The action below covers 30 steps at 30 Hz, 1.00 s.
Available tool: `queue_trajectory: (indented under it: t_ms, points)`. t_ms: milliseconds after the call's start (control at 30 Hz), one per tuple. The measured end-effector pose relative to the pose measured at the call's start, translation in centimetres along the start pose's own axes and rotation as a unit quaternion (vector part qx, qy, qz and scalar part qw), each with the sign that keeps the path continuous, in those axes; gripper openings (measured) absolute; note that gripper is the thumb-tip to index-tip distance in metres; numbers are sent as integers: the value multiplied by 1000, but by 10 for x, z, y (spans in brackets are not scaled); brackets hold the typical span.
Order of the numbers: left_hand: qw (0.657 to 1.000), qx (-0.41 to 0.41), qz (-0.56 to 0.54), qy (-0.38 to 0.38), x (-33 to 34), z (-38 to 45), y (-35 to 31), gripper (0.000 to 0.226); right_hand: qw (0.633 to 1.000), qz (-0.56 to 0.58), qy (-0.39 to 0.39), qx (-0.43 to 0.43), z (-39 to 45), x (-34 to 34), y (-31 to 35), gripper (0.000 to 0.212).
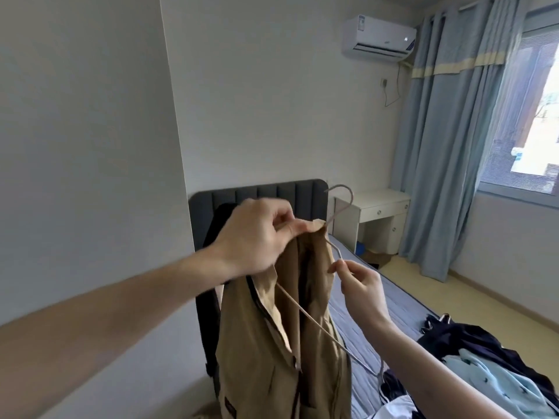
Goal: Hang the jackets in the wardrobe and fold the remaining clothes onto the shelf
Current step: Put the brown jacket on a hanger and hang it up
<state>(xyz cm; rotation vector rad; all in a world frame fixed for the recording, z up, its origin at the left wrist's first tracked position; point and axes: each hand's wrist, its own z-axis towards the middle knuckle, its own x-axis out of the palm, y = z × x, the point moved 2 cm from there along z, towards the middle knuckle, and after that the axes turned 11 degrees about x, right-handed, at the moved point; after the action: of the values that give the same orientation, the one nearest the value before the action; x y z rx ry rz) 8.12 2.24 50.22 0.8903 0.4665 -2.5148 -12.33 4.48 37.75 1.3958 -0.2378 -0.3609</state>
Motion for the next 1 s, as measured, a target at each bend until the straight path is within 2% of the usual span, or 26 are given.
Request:
queue_trajectory:
  t_ms: [67,167,233,300,367,400,433,467,500,533,567,633,700,767,800,933,1000]
  points:
    - [997,33,18,62,10,-21,-6,29,998,45,-13,-30,-4,-5,0,36]
    - [983,33,45,176,20,-39,-2,21,993,70,-23,-88,-6,-12,-1,34]
    - [976,40,43,211,18,-38,0,19,990,68,-26,-121,-7,-15,-2,33]
    - [968,48,25,245,9,-30,-3,25,987,74,-30,-141,-6,-19,0,35]
    - [959,40,-37,279,-2,-16,-7,34,984,68,-35,-163,-4,-23,5,38]
    - [962,39,-57,265,-7,-8,-8,37,982,62,-37,-173,-2,-25,8,38]
    - [974,52,-44,215,-14,3,-7,35,981,56,-37,-180,-1,-27,10,38]
    - [988,79,8,132,-23,15,-4,31,980,54,-37,-186,0,-29,11,38]
    - [989,111,87,49,-30,25,0,27,979,54,-38,-191,0,-30,12,38]
    - [979,130,154,5,-34,34,3,31,979,56,-38,-194,1,-30,12,38]
    - [973,137,184,13,-33,42,9,43,979,57,-39,-192,1,-30,12,38]
    - [966,134,191,114,-19,51,23,61,980,59,-41,-187,0,-30,10,38]
    - [960,123,177,177,0,53,36,54,980,48,-43,-188,0,-31,8,38]
    - [967,126,126,180,11,53,47,34,979,32,-46,-196,-1,-35,5,37]
    - [969,132,105,178,14,52,51,32,979,29,-46,-195,-1,-37,3,34]
    - [976,146,74,146,28,47,64,37,991,21,-2,-132,4,-48,-4,28]
    - [978,145,64,132,33,43,70,35,996,41,20,-79,12,-60,-5,37]
